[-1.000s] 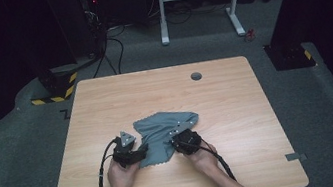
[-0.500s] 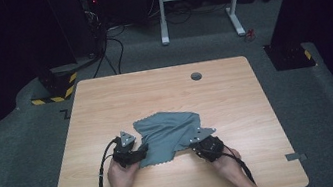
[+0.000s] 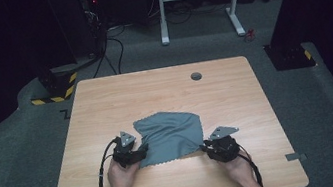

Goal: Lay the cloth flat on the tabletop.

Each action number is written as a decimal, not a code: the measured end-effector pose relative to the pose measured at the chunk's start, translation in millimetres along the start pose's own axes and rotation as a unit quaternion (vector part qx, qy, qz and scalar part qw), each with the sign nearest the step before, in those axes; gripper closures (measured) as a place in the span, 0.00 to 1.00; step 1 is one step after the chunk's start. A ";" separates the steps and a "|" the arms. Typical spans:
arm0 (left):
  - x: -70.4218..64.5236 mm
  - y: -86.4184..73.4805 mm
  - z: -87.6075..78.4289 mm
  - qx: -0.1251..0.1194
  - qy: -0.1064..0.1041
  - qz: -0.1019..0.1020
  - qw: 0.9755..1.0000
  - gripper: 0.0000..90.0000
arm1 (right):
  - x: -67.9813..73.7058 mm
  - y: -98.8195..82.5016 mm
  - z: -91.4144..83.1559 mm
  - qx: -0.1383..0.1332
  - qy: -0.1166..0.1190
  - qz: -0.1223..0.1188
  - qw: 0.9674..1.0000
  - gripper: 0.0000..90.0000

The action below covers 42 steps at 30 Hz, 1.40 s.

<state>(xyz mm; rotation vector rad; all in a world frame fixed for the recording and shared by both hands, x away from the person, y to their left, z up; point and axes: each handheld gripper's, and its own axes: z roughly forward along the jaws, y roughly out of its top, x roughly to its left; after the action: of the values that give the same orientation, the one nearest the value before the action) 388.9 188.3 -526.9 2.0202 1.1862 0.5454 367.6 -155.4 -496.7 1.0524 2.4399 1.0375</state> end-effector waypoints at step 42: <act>-23.8 -6.8 -31.9 -0.020 -0.027 0.059 0.998 0.55 | -7.7 -9.6 2.5 0.005 -0.026 0.005 1.000 0.88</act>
<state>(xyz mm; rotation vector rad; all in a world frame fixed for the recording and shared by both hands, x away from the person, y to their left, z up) 352.3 181.5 -511.3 2.0665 1.0204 0.5651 369.3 -164.2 -505.5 1.0810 2.4045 0.9897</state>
